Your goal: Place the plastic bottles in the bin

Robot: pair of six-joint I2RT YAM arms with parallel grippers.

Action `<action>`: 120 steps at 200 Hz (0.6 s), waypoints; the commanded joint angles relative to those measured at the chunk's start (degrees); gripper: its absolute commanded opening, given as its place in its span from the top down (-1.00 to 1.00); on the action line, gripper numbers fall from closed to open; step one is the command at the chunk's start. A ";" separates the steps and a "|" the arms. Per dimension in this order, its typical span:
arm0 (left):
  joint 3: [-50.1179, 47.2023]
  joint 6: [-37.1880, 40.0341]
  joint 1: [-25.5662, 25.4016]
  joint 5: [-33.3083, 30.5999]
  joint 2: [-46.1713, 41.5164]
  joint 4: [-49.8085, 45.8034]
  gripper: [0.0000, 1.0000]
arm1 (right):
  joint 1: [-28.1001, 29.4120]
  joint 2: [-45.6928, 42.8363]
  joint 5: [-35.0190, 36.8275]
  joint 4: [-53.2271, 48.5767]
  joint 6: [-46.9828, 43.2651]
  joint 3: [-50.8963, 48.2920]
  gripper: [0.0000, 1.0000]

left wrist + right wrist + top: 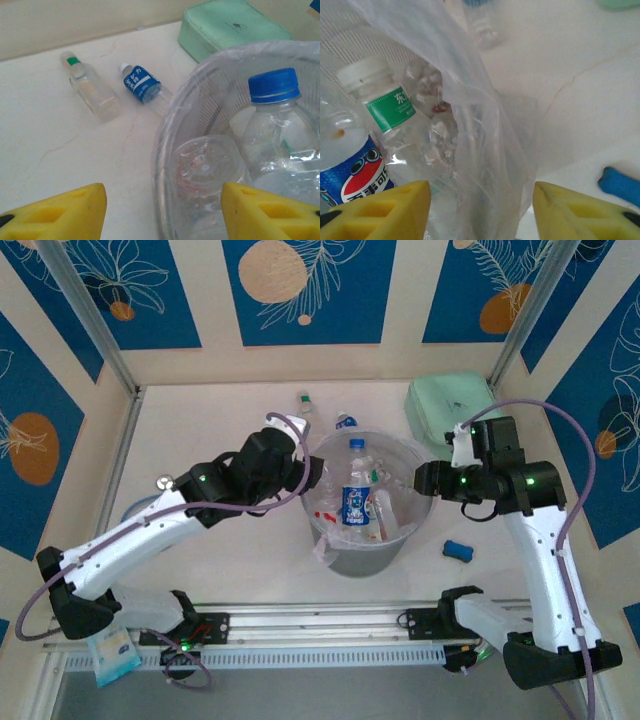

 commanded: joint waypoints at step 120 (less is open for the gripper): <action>-5.78 -0.14 17.16 13.73 -19.69 -10.11 -0.38 | 11.54 6.01 -5.47 21.20 13.94 -7.40 0.87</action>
